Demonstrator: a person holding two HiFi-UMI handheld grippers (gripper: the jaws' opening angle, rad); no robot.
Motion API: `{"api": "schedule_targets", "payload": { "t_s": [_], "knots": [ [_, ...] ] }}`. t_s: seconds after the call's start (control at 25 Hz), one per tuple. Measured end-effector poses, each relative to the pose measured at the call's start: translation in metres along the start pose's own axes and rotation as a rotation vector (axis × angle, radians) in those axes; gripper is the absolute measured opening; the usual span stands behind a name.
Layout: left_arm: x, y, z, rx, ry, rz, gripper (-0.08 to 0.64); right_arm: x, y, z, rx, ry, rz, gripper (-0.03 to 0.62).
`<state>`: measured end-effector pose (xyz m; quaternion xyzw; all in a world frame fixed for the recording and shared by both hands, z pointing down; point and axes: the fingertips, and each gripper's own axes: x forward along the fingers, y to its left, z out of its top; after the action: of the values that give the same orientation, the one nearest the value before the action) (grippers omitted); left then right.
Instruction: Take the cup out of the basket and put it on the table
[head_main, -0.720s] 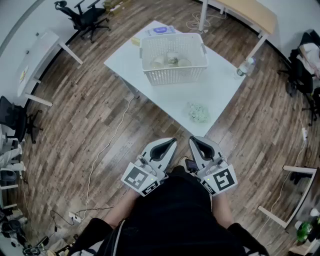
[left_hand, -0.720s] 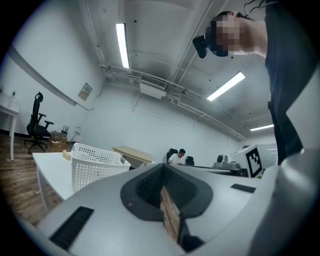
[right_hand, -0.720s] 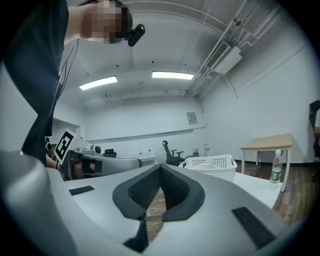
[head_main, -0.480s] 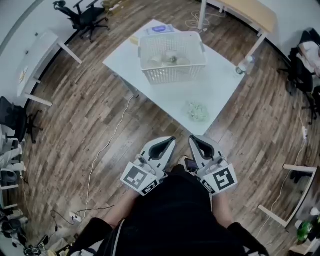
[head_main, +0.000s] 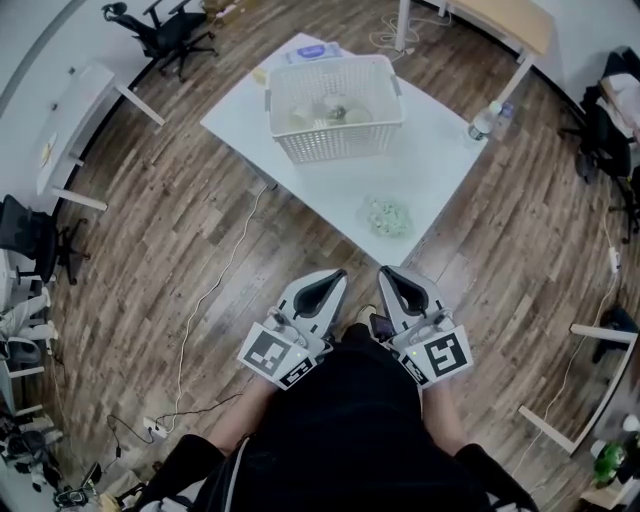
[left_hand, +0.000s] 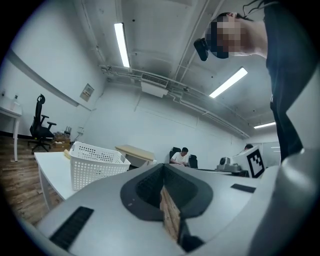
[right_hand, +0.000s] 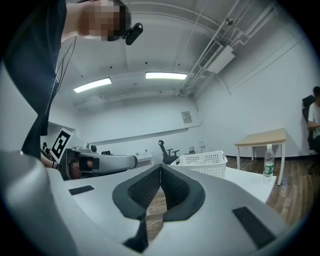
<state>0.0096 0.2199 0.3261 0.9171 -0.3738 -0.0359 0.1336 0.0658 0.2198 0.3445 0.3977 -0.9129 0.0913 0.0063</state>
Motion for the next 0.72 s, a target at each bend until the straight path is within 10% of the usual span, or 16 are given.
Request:
{"api": "schedule_targets", "payload": {
  "t_s": [0.72],
  "knots": [
    [0.002,0.007,-0.007,-0.032,-0.019,0.092,0.009,0.015,-0.002,-0.007,-0.006,0.030,0.115,0.025]
  ]
}}
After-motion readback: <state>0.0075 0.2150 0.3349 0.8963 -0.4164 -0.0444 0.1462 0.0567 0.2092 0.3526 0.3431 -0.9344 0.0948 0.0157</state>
